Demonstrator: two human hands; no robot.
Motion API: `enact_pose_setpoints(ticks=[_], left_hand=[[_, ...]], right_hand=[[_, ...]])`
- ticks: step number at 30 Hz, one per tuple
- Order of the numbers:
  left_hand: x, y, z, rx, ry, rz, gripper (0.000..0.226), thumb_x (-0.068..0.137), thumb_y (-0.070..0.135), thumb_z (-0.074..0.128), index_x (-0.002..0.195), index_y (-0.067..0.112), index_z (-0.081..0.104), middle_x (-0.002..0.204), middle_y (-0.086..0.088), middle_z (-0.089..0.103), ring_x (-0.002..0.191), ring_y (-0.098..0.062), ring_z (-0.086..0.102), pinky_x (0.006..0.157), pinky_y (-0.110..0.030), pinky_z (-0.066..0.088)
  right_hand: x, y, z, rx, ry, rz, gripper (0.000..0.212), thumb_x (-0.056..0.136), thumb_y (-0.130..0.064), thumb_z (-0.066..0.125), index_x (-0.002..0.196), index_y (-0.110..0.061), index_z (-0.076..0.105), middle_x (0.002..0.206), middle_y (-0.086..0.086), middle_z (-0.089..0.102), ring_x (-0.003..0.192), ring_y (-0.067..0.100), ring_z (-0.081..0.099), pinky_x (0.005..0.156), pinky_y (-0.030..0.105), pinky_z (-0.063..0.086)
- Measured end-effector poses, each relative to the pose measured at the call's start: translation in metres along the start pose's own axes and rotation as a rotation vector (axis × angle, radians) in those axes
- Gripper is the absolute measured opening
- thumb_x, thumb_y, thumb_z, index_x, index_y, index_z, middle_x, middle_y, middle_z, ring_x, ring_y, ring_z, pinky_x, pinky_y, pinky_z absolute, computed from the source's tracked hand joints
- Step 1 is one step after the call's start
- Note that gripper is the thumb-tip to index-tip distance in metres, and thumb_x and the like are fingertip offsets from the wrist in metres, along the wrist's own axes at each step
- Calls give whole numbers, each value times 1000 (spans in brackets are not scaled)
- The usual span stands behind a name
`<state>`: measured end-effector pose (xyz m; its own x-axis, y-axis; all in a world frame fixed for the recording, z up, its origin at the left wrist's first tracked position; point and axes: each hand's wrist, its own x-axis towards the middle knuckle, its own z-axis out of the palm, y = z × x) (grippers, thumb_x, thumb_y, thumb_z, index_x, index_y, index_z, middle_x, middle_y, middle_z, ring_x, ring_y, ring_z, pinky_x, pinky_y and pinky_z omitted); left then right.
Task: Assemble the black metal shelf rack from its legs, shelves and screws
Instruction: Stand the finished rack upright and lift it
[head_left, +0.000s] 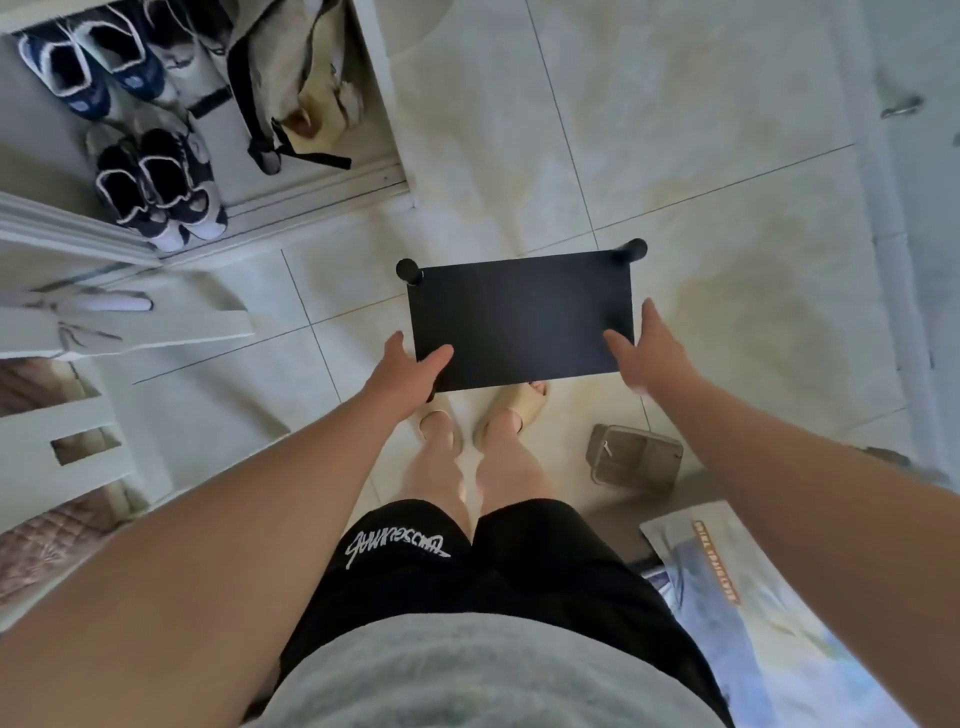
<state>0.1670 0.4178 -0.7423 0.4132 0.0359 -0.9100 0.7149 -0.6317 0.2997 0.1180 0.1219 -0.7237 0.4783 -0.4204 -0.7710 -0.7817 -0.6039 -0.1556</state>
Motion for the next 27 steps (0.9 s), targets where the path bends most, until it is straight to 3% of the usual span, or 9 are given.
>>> enact_pose_setpoints(ticks=[2,3,5,7,11,14,18,22,27], left_hand=[[9,2,4,-54,-8,-12,82,90,59,55,156,27,18,146,-6,49,126,-33,53,108,-51,44],[12,3,6,-81,-8,-10,77,91,56,57,153,25,24,141,-4,52,122,-31,56,105,-50,48],[17,7,11,-109,16,-1,66,91,53,60,144,21,37,130,-1,57,113,-27,60,96,-44,54],[19,13,14,-126,49,-7,61,89,52,63,137,19,44,122,0,59,109,-27,61,86,-39,56],[12,22,20,-201,99,-17,55,89,51,64,130,17,49,112,2,60,100,-22,61,64,-27,49],[1,36,20,-217,167,33,54,89,50,64,130,18,50,100,15,56,91,-11,57,69,-25,47],[-24,65,19,-229,175,99,48,92,51,62,128,21,55,104,13,61,95,-11,60,62,-18,47],[-55,107,22,-233,138,176,44,92,47,64,126,18,59,109,7,64,97,-11,62,70,-21,48],[-78,165,26,-196,106,294,41,92,42,66,124,17,60,108,6,66,93,-7,63,72,-22,52]], right_hand=[[14,3,4,130,-49,70,80,101,-46,46,162,-23,-1,159,7,36,114,33,50,87,39,42],[19,3,5,193,-83,89,79,101,-45,48,162,-23,3,156,8,40,108,31,51,86,38,43],[26,5,6,333,-123,71,66,98,-38,55,155,-19,26,147,7,51,112,30,57,95,44,51],[31,6,7,468,-122,38,37,96,-27,59,130,-21,47,131,7,62,114,32,62,102,50,51],[30,3,-3,617,-120,67,27,97,-23,60,123,-17,58,121,10,67,112,32,66,102,50,52],[25,3,-17,625,-85,49,37,100,-26,58,133,-9,56,125,11,65,112,32,64,100,46,53],[12,12,-47,648,-34,-12,43,101,-28,58,139,-7,54,124,9,65,108,27,64,89,34,52],[-3,24,-92,716,23,-43,40,101,-31,58,134,-8,59,119,7,67,105,26,64,86,33,50],[-12,36,-144,804,111,-100,22,99,-32,59,115,-17,65,103,-1,70,92,18,66,70,26,50]])
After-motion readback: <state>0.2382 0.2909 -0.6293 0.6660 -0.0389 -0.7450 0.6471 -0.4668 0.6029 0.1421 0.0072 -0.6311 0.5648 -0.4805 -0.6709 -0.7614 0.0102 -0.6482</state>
